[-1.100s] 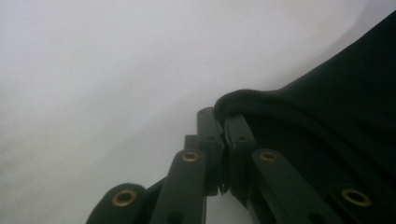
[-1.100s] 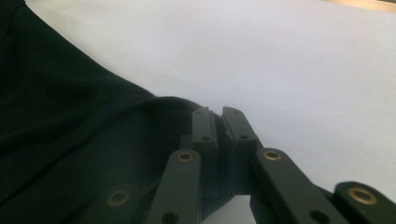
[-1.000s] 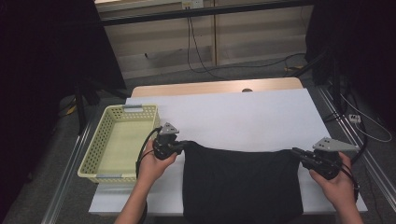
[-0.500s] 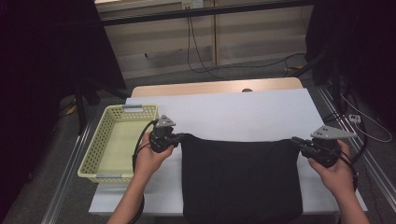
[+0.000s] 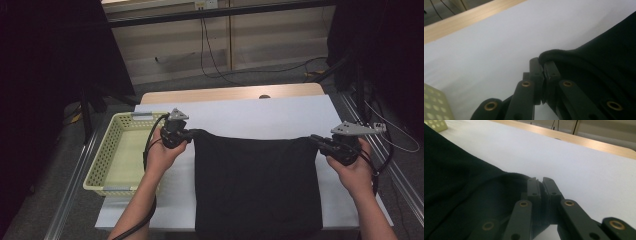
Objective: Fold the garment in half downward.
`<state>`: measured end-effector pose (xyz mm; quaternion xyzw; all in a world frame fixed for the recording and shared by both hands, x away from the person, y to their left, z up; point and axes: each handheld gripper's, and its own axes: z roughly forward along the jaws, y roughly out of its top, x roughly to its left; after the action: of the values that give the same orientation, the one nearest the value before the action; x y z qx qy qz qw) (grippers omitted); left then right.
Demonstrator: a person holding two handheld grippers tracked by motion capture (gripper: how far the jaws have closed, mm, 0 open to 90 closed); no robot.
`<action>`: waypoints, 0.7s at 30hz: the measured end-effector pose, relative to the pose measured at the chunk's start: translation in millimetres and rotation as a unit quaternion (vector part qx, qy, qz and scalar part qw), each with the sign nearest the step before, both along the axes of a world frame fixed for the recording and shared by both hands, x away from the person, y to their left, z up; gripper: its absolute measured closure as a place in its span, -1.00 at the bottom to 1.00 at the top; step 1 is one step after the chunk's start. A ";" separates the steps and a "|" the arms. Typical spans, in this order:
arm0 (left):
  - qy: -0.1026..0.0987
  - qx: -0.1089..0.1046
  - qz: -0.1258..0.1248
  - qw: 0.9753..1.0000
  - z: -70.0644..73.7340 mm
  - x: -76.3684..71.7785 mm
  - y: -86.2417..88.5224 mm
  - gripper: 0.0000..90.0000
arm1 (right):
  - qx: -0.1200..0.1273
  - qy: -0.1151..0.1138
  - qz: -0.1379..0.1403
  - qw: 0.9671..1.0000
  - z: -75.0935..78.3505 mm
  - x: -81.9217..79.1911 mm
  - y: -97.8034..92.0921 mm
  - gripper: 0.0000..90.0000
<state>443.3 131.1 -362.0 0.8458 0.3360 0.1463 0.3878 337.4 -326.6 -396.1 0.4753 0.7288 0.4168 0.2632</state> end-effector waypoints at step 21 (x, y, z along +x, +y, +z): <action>0.055 -0.020 0.063 0.996 -30.8 64.1 -15.6 -0.25 | 0.011 0.052 -0.063 0.997 -14.0 84.4 3.4 0.18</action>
<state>507.4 115.5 -392.7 0.8217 0.4127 0.1168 0.3753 421.8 -323.2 -410.1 0.5444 0.7052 0.3821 0.2458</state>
